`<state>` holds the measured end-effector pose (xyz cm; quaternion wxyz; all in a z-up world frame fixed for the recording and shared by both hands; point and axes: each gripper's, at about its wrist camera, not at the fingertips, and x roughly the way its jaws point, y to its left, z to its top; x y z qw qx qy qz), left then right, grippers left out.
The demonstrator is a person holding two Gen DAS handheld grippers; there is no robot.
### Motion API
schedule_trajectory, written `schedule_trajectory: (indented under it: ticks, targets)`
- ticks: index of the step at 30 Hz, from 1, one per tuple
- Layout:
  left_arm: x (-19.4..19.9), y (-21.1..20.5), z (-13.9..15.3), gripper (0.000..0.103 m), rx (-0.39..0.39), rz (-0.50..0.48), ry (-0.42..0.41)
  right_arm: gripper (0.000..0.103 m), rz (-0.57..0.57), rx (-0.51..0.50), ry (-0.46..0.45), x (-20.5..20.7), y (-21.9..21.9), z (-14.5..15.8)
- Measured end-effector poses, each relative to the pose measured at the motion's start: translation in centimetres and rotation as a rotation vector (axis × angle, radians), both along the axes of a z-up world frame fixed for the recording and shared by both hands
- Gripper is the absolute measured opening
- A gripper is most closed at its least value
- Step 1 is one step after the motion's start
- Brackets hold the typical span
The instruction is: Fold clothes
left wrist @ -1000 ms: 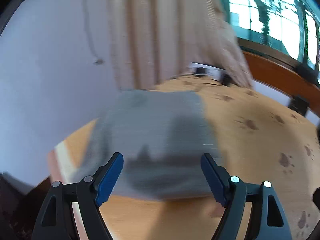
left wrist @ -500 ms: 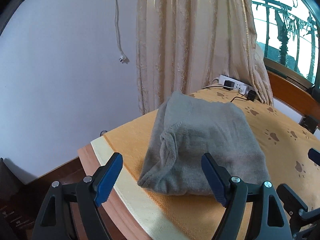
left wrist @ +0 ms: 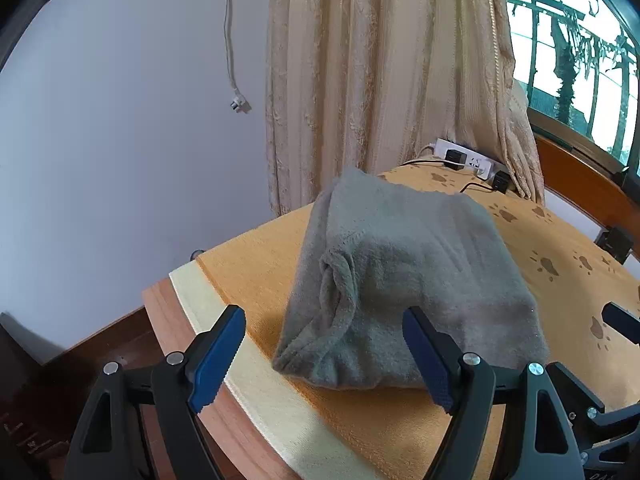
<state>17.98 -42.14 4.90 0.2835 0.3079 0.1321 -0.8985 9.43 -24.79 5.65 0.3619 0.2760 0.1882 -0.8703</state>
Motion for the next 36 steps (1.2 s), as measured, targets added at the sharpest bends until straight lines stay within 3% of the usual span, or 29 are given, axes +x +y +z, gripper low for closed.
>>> schedule_trajectory:
  ticks: [16,23,31,36]
  targets:
    - [-0.6,0.1,-0.4,0.083,-0.008,0.001,-0.041,0.103,-0.009,-0.001,-0.03,-0.3,0.2,-0.4]
    - [-0.6,-0.7,-1.2,0.083,0.067,-0.006,-0.027,0.103,-0.007,0.014,-0.024,-0.3,0.2,-0.7]
    - [0.1,0.0,-0.1,0.083,-0.043,0.015,0.023,0.103,-0.017,0.016,-0.029,-0.5,0.3,-0.9]
    - [-0.5,0.5,0.0,0.083,-0.052,0.0,0.003,0.103,-0.024,0.009,-0.026,-0.7,0.5,-0.7]
